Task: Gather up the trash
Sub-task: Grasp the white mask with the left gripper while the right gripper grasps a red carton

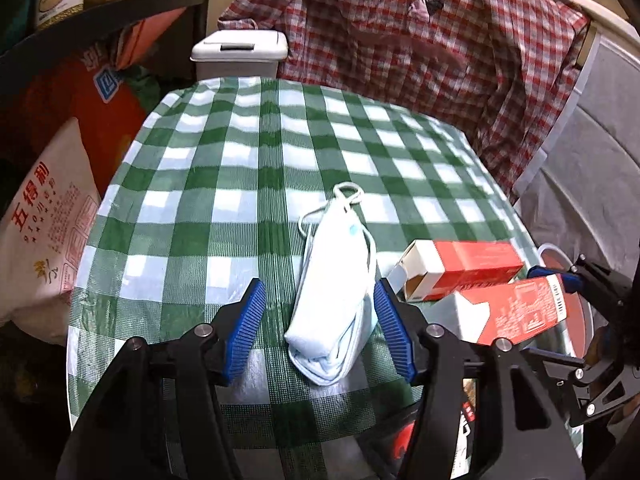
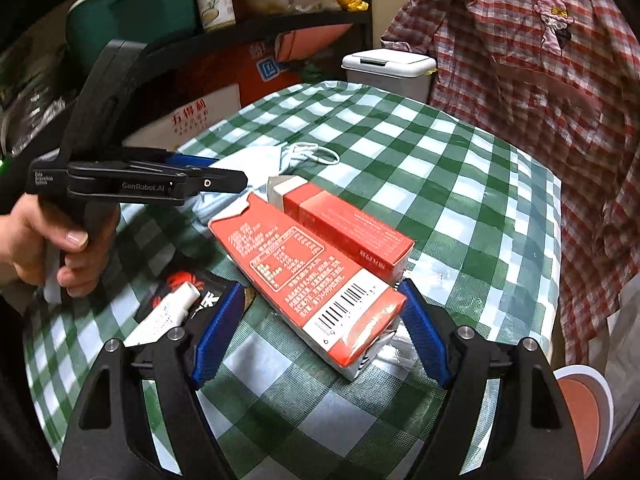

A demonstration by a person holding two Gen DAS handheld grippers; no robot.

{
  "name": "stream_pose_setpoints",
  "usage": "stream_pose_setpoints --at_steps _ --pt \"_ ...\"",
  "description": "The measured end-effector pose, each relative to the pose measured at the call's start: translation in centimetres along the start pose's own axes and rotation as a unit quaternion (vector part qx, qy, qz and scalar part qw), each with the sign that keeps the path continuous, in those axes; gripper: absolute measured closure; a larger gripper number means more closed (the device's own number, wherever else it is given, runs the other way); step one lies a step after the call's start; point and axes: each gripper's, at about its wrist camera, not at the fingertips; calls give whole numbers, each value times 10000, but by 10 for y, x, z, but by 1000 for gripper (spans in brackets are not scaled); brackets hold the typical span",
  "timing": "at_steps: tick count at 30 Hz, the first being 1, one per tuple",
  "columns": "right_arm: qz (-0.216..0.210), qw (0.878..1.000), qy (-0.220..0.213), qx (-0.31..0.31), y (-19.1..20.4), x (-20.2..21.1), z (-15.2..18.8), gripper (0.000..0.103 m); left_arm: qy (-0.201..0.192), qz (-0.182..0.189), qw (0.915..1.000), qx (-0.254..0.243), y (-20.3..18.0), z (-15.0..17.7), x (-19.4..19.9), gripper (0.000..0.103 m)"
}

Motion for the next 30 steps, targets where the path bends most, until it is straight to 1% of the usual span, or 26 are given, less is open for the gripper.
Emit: stream_pose_setpoints --at_steps 2,4,5,6,9,11,15,22,26,30 --pt "53 10000 8 53 1 1 2 37 74 -23 10000 -25 1 1 -2 64" --pt "75 9999 -14 140 3 5 4 43 80 -21 10000 -43 2 2 0 70" --pt "67 9998 -18 162 4 6 4 47 63 -32 10000 -55 2 2 2 76" --pt "52 9998 -25 200 5 9 5 48 55 -41 10000 -69 2 2 3 78" --pt "74 9994 -104 313 11 19 8 54 -1 -88 9999 -78 3 2 11 89" --pt "90 9990 -186 387 16 27 9 56 -68 -132 9999 -79 2 1 18 90" --pt "158 9982 -413 397 22 48 11 58 -264 -225 9994 -75 -1 -2 36 90" --pt "416 9968 -534 421 35 72 16 59 -596 -414 9974 11 -10 -6 71 90" --pt "533 9960 -636 328 39 87 22 60 -791 -454 9958 76 -23 -6 95 90" --pt "609 9945 -839 156 39 108 27 60 -956 -445 9944 40 -42 0 113 90"
Point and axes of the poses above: each gripper's, at about its wrist camera, not at the fingertips, and x roughly against the way its jaws point, y to its left, z to its underside, and after that the axes turned 5 degrees about y, right-handed
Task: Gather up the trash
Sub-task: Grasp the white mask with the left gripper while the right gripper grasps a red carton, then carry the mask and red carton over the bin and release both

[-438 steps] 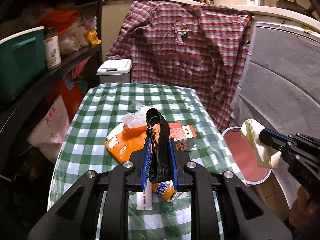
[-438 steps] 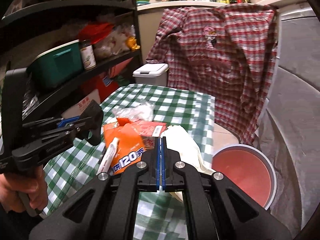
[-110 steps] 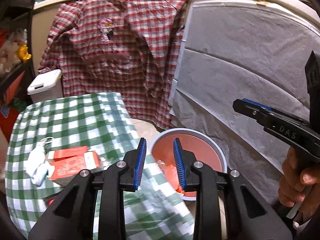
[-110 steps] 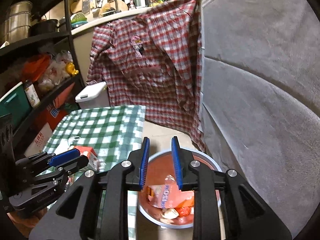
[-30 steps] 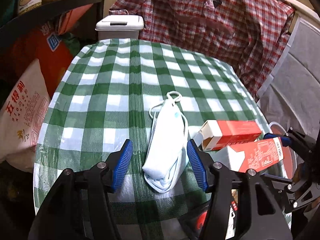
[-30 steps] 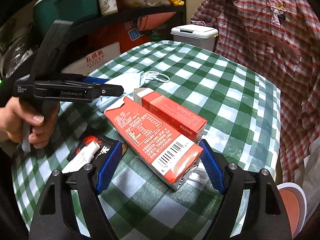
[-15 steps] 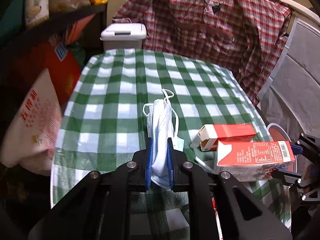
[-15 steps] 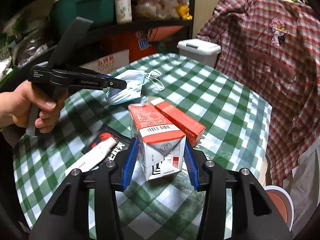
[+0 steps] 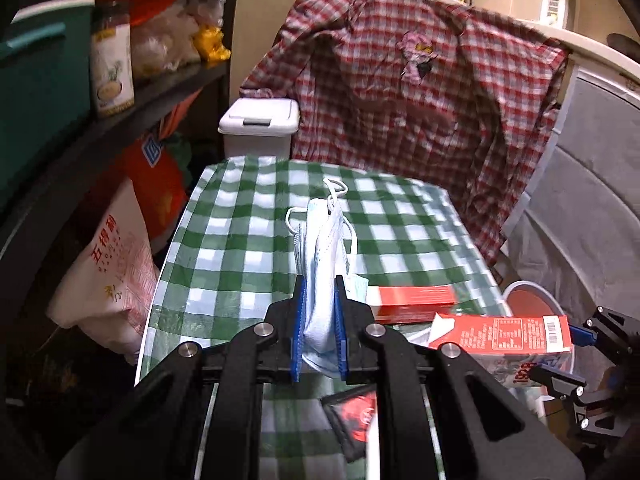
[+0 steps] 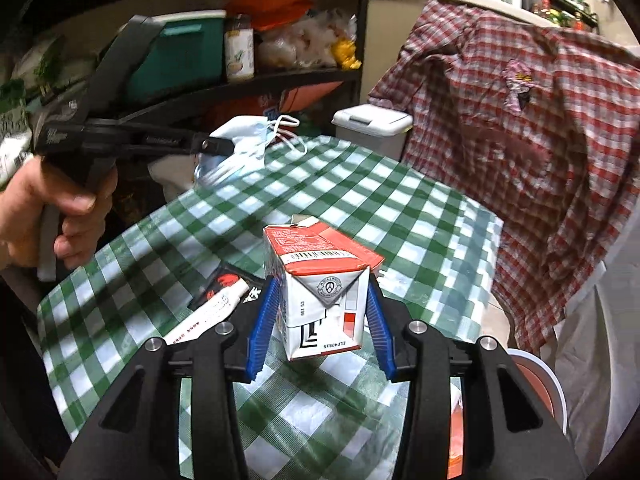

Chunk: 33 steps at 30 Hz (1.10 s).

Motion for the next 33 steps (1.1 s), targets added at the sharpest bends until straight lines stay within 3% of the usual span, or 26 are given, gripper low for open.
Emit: stream_pose_setpoints --at_steps 13,18,26,33 --pt "590 9902 -934 -848 -19 84 3 60 -396 235 9989 52 -52 6 48 90" --pt "844 9802 -1272 -1263 -34 123 7 60 -437 358 9984 70 -75 15 59 90" --pt "1484 9619 -1372 -1840 -60 176 12 59 -560 479 9968 -306 -113 20 70 90" --pt "1675 9418 -1966 -2154 -67 208 30 59 -628 559 9958 -367 -123 20 72 90"
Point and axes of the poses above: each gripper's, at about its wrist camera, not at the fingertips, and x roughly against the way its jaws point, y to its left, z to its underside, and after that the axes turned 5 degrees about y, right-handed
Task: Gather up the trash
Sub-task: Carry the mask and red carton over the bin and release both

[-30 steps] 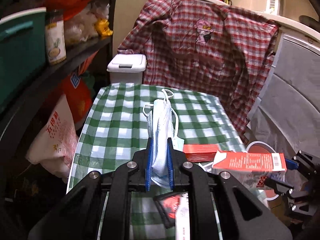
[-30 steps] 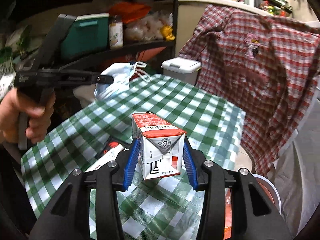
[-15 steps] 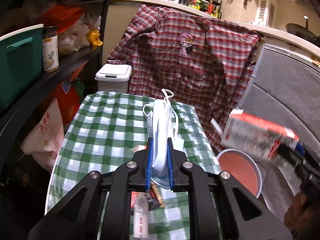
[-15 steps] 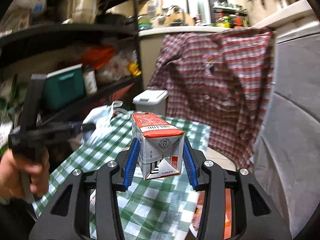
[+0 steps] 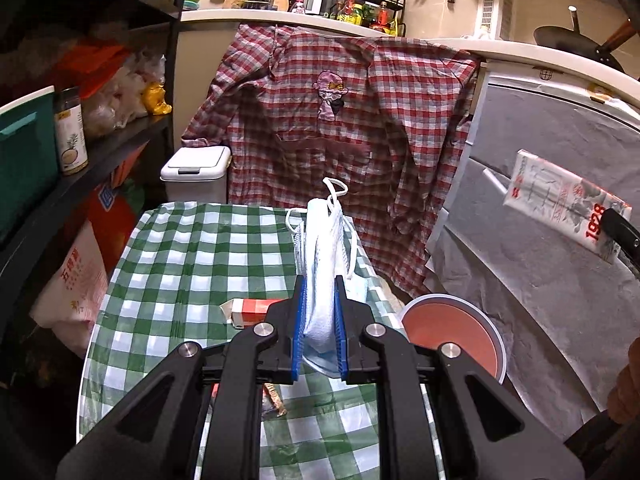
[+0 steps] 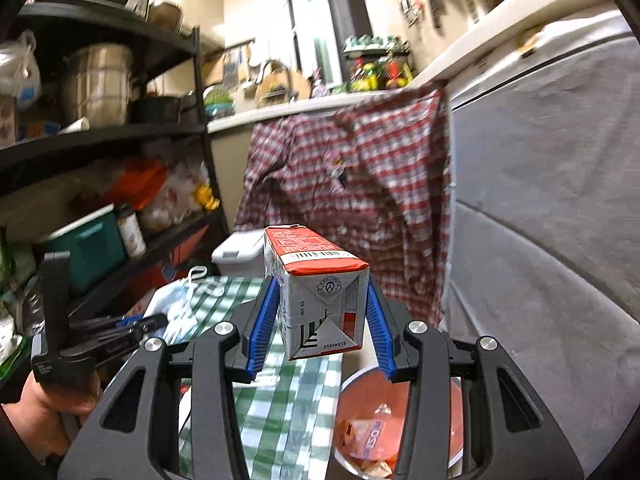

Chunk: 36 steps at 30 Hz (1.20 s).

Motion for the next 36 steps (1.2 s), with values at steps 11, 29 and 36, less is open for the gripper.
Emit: stream_pose_setpoints --at_steps 11,29,36 --pt "767 9962 21 -423 -46 -2 13 63 40 336 9992 -206 -41 -2 -16 90" --pt "974 9890 607 -935 -94 -65 29 63 741 998 9885 -862 -136 22 -86 90" --pt "994 9888 660 -900 -94 -83 26 63 937 1116 9844 -989 -151 28 -103 89"
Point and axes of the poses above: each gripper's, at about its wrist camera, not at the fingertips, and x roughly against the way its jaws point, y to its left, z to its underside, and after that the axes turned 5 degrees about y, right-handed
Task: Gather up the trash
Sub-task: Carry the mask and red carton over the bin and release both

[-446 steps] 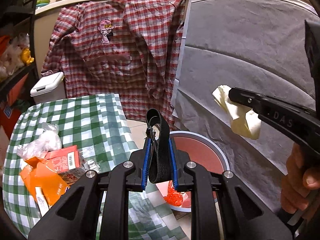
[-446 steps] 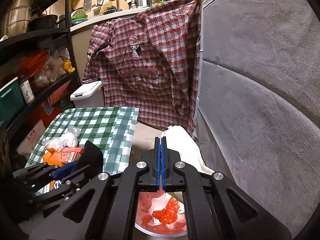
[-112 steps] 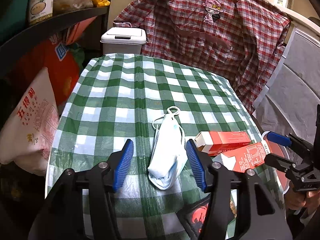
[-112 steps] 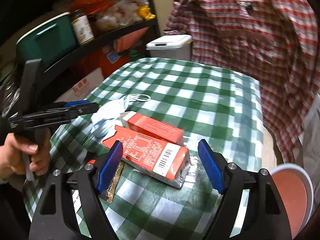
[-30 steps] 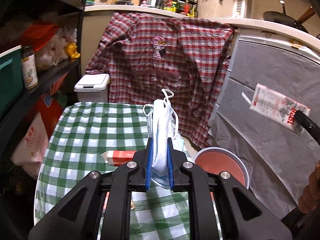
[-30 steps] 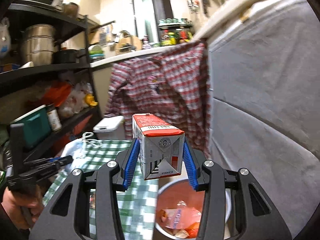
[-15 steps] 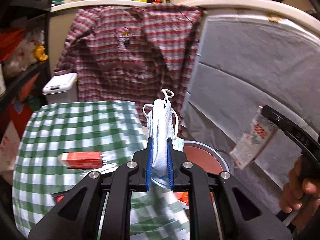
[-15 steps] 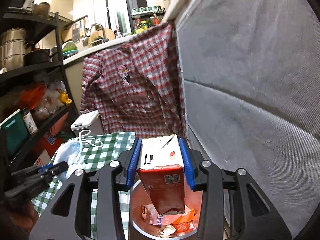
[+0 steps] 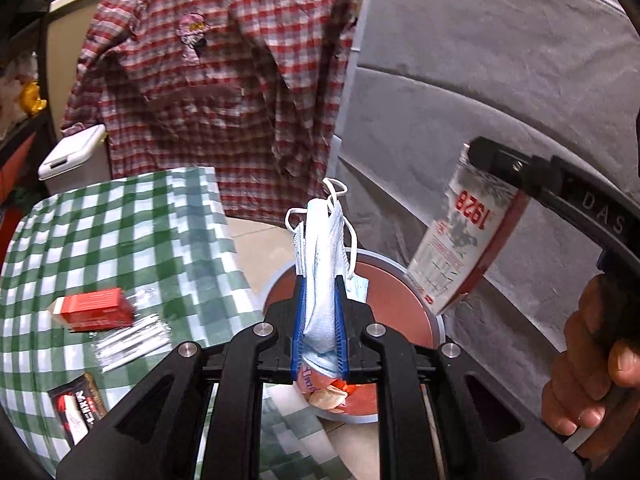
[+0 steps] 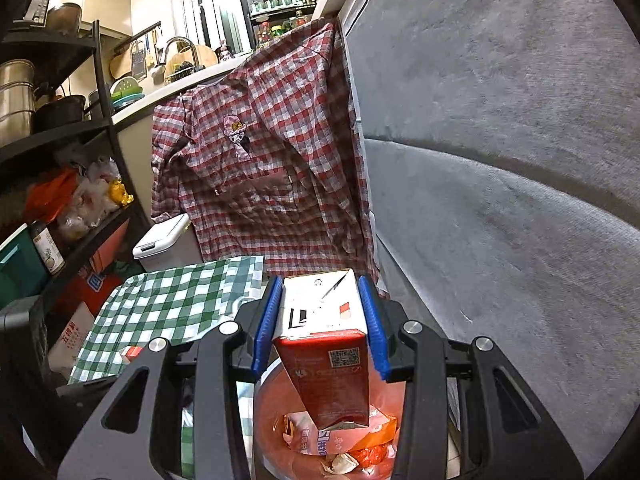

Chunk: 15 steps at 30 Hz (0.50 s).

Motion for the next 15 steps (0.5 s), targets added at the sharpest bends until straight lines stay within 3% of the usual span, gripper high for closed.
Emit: stream_pose_setpoints --at_steps 1,2,4,7,15 --pt "6 10000 12 1 0 -1 0 62 9 19 10000 -6 -1 -1 -2 86" --pt "0 10000 38 -5 0 -4 -1 62 17 39 10000 -10 -2 -1 -3 74" --pt "5 10000 58 -16 1 -6 0 60 -38 2 10000 -9 -3 -2 -2 67" --pt "25 10000 80 33 2 -10 -1 51 -49 9 10000 33 0 -4 -3 67" --pt "-13 9999 -29 117 9 -4 -2 51 -167 -15 9998 95 8 -6 5 67"
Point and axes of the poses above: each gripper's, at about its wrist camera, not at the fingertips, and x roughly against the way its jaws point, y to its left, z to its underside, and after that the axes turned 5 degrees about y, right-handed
